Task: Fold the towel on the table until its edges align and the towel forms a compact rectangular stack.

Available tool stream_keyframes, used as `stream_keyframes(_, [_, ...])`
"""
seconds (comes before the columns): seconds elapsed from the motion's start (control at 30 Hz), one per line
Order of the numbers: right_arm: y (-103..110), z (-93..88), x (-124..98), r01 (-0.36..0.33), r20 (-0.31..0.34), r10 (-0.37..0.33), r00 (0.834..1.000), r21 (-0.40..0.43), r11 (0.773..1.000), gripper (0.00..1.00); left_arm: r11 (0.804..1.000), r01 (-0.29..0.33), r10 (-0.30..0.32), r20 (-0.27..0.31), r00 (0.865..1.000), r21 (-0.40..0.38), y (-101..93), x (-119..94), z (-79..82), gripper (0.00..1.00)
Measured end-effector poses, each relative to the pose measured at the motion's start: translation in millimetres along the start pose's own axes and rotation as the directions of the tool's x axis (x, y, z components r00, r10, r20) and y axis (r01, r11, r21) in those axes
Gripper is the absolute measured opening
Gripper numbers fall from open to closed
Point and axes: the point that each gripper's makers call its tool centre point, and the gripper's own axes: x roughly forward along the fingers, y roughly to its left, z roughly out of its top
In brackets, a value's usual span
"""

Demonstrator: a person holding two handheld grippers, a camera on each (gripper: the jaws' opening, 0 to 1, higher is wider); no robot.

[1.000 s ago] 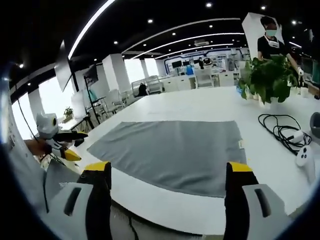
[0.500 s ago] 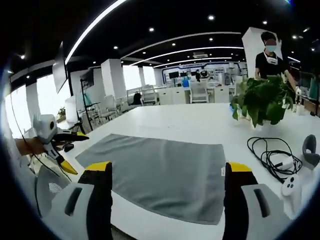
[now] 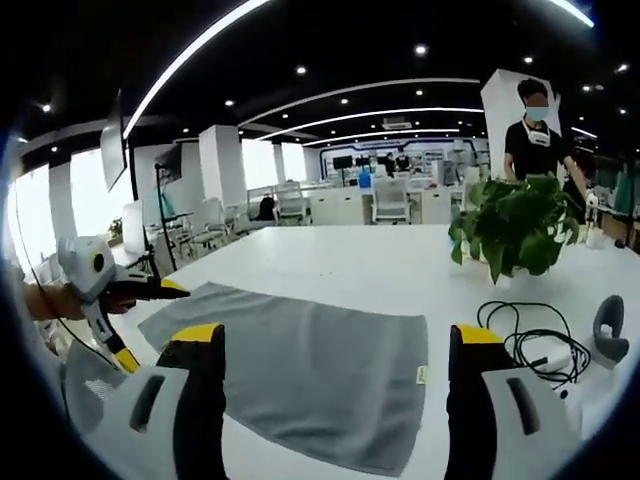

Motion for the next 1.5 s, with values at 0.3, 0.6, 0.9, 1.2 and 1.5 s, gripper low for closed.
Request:
stream_keyframes(0.3, [-10.0,9.0,9.8,-0.027,-0.014,0.027,1.000,-0.030,0.999,0.94,0.997,0.068,-0.068,0.004,0.998,0.023,-21.8,28.2,14.4,0.97])
stream_keyframes(0.6, [-37.6,15.9,25.5,-0.028,-0.014,0.027,1.000,-0.035,0.999,0.93,0.986,0.154,-0.154,-0.012,0.988,0.057,-46.1,56.2,21.6,0.95])
stream_keyframes(0.9, [-54.7,16.7,50.8,-0.029,-0.022,0.028,0.999,-0.047,0.998,0.90,0.975,0.211,-0.215,0.053,0.975,0.066,-63.2,87.9,41.9,0.92])
stream_keyframes(1.2, [-72.7,6.1,77.9,-0.014,-0.026,0.014,1.000,0.002,1.000,0.86,0.950,0.260,-0.268,0.022,0.963,0.175,-84.3,131.4,53.0,0.87])
stream_keyframes(1.5, [-93.9,-4.4,103.6,-0.011,-0.047,0.011,0.999,-0.009,1.000,0.82,0.927,0.318,-0.320,-0.022,0.947,0.200,-108.2,172.3,41.9,0.79])
